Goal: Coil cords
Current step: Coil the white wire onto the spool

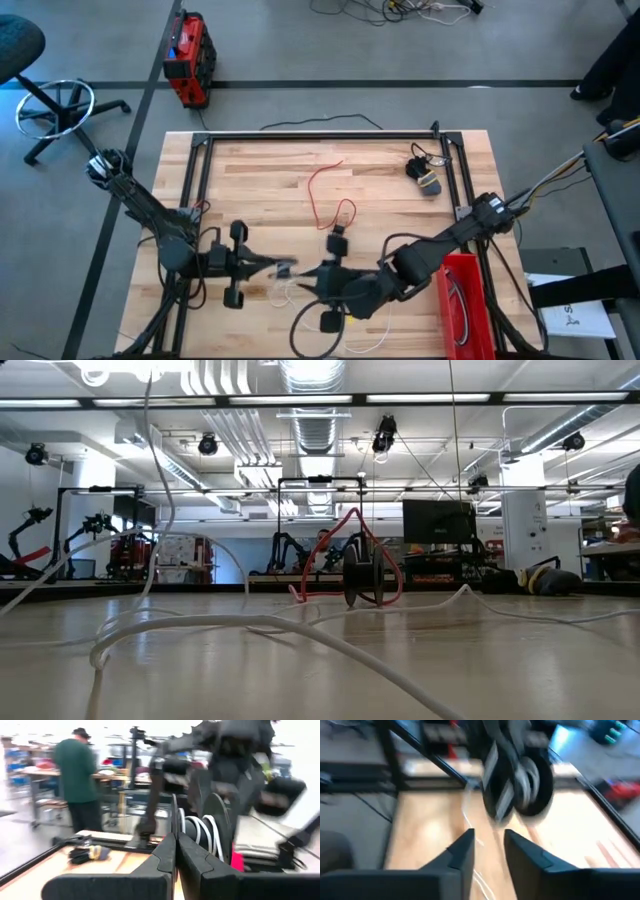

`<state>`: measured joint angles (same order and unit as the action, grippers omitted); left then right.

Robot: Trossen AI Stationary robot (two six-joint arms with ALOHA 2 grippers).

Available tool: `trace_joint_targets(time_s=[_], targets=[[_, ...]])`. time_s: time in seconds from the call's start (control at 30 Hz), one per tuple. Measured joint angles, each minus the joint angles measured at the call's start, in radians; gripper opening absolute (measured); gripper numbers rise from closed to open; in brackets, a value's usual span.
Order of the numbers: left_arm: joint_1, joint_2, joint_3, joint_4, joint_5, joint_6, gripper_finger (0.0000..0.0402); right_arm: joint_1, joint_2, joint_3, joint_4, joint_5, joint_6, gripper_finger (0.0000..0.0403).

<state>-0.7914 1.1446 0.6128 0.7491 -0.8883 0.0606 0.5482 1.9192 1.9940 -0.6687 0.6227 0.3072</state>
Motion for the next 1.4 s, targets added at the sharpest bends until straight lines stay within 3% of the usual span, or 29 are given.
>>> trace_joint_targets(time_s=[0.07, 0.17, 0.33, 0.5, 0.77, 1.13, 1.27, 1.4], targets=[[0.001, 0.002, 0.000, 0.025, -0.048, -0.005, 0.0001, 0.007, 0.005, -0.022, -0.069, 0.057, 0.085, 0.0127], [0.003, 0.020, 0.000, 0.100, -0.139, 0.001, 0.0001, 0.008, 0.028, -0.101, -0.012, 0.106, 0.160, 0.0159], [0.024, 0.086, 0.000, 0.239, -0.203, 0.009, 0.0000, -0.008, 0.089, -0.262, 0.420, 0.137, 0.058, 0.0186], [0.034, 0.133, 0.000, 0.319, -0.211, 0.009, 0.0000, -0.028, 0.120, -0.326, 0.752, 0.243, -0.118, 0.0180], [0.034, 0.135, 0.000, 0.330, -0.212, 0.009, 0.0000, -0.055, 0.125, -0.331, 0.764, 0.227, -0.122, 0.0135], [0.034, 0.131, 0.000, 0.403, -0.209, 0.036, 0.0000, -0.076, 0.158, -0.331, 0.757, 0.181, -0.082, 0.0034], [0.033, 0.113, 0.000, 0.461, -0.196, 0.096, 0.0000, -0.073, 0.161, -0.331, 0.755, 0.181, -0.068, 0.0039], [0.033, 0.079, 0.000, 0.477, -0.139, 0.118, 0.0000, -0.073, 0.164, -0.336, 0.755, 0.182, -0.028, 0.0082]])
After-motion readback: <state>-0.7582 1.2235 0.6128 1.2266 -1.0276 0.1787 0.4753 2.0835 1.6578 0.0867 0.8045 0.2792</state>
